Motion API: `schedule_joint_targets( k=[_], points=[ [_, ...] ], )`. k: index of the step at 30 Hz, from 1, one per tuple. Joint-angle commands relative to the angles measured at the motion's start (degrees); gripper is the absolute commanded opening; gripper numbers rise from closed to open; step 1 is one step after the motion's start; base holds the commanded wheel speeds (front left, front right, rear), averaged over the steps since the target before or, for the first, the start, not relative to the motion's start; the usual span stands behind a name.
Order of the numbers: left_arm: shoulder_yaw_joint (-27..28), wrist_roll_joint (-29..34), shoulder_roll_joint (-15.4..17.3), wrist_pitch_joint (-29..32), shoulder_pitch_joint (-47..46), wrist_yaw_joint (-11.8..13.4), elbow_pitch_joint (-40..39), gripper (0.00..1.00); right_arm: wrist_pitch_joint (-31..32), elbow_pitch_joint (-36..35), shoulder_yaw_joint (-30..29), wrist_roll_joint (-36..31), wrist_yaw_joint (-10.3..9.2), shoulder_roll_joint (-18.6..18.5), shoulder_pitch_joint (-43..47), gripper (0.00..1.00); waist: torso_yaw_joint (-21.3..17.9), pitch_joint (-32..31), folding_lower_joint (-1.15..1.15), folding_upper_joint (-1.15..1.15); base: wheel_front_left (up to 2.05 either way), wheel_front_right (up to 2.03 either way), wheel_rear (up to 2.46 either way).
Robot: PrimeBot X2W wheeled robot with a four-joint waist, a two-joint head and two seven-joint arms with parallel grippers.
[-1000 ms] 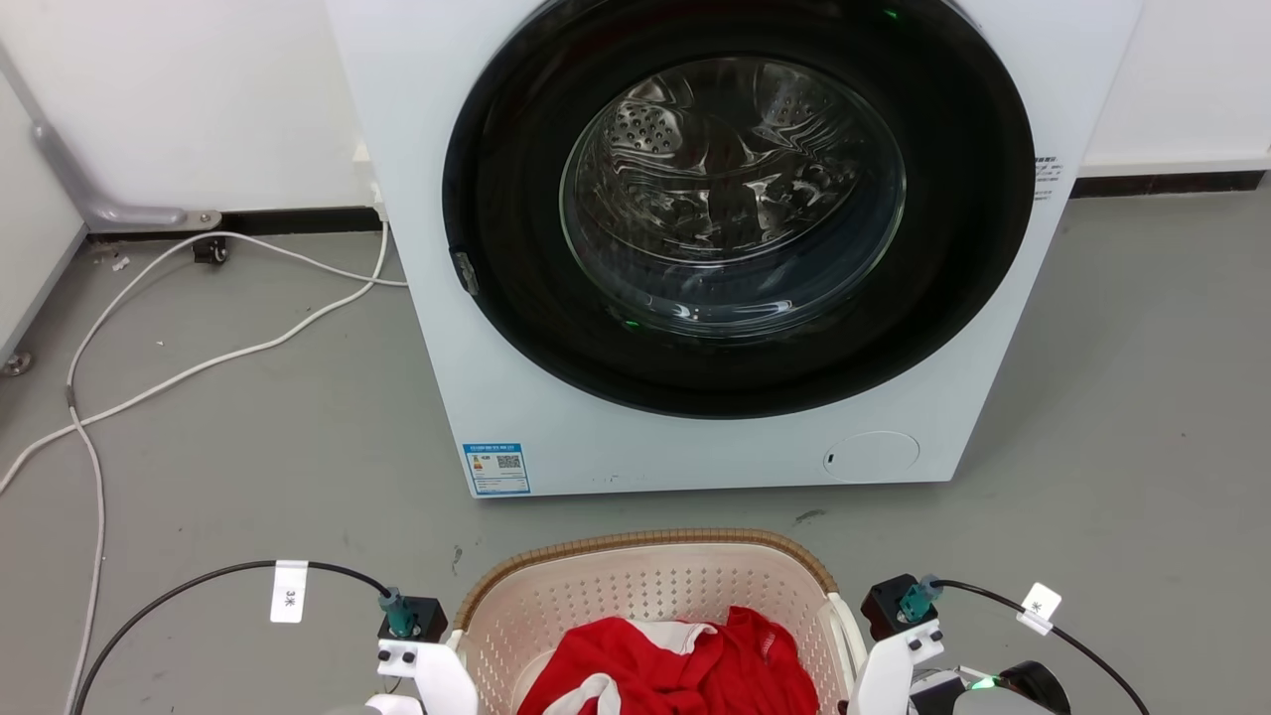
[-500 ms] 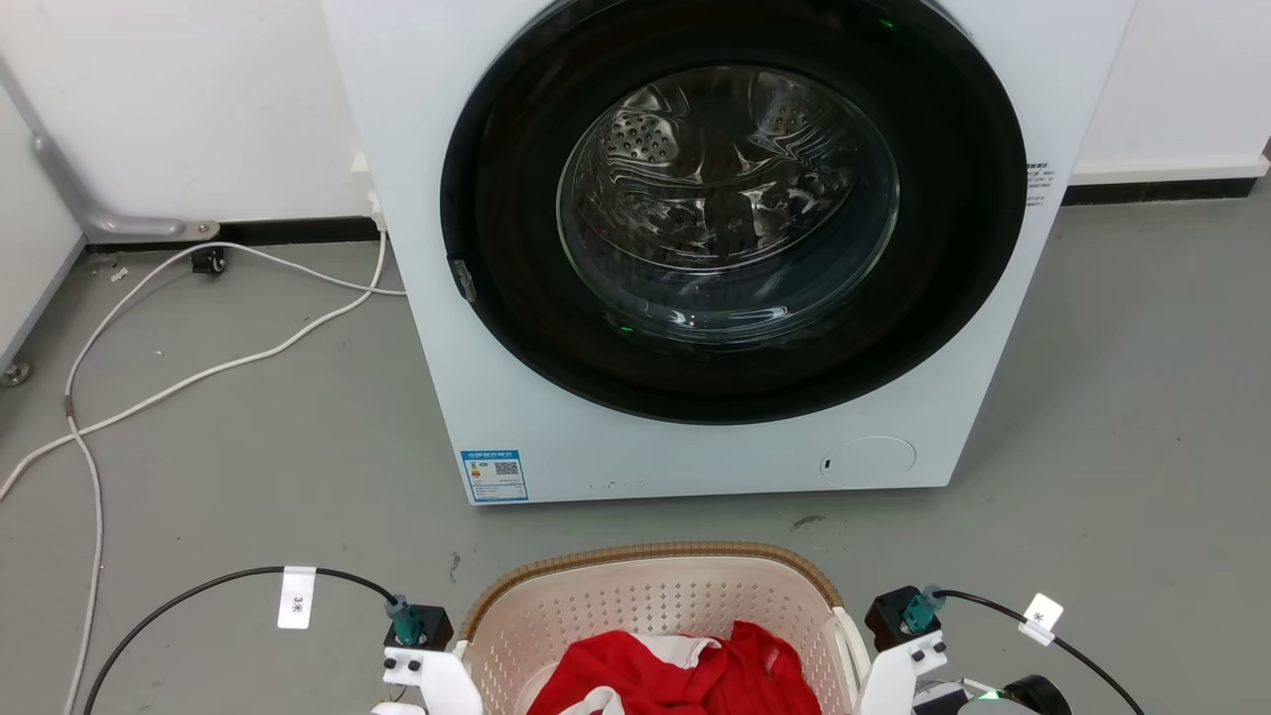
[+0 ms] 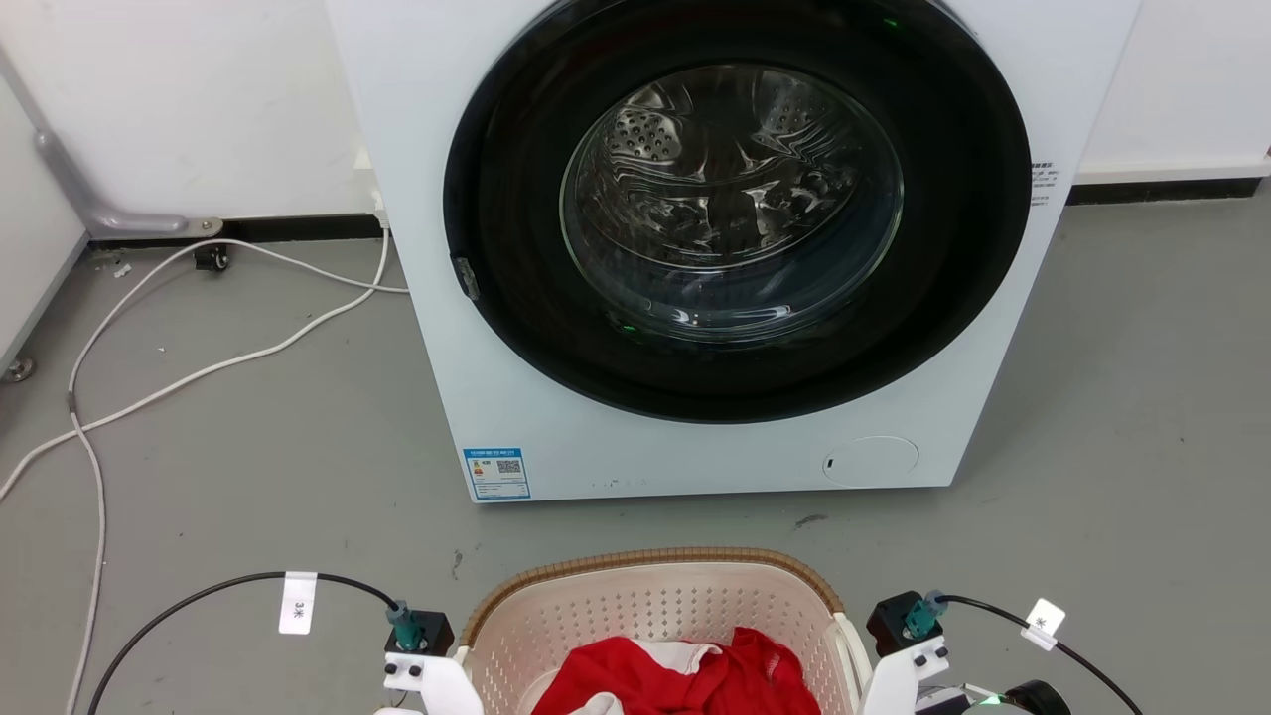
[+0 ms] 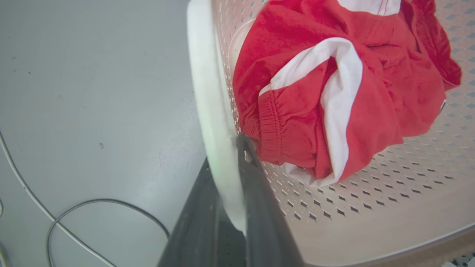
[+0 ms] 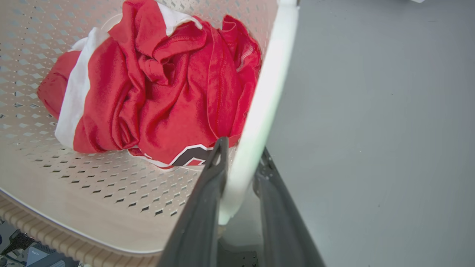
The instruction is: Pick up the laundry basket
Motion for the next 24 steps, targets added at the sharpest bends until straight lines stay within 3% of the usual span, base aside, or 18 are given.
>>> schedule_joint_targets(
  k=[1,24],
  points=[
    [-0.5,0.0,0.1,-0.4,-0.8,0.0,0.0,0.00,-0.3,0.1,0.6,0.2,-0.02,-0.4,-0.3,0.00,0.0,0.0,0.00,0.00,0.00,0.00,0.00],
    [-4.0,-3.3,0.4,-1.3,-1.4,0.0,0.5,0.00,-1.7,0.9,4.4,3.4,-0.02,-0.4,-1.2,0.00,0.1,-0.1,0.00,0.00,0.00,0.00,0.00]
  ],
)
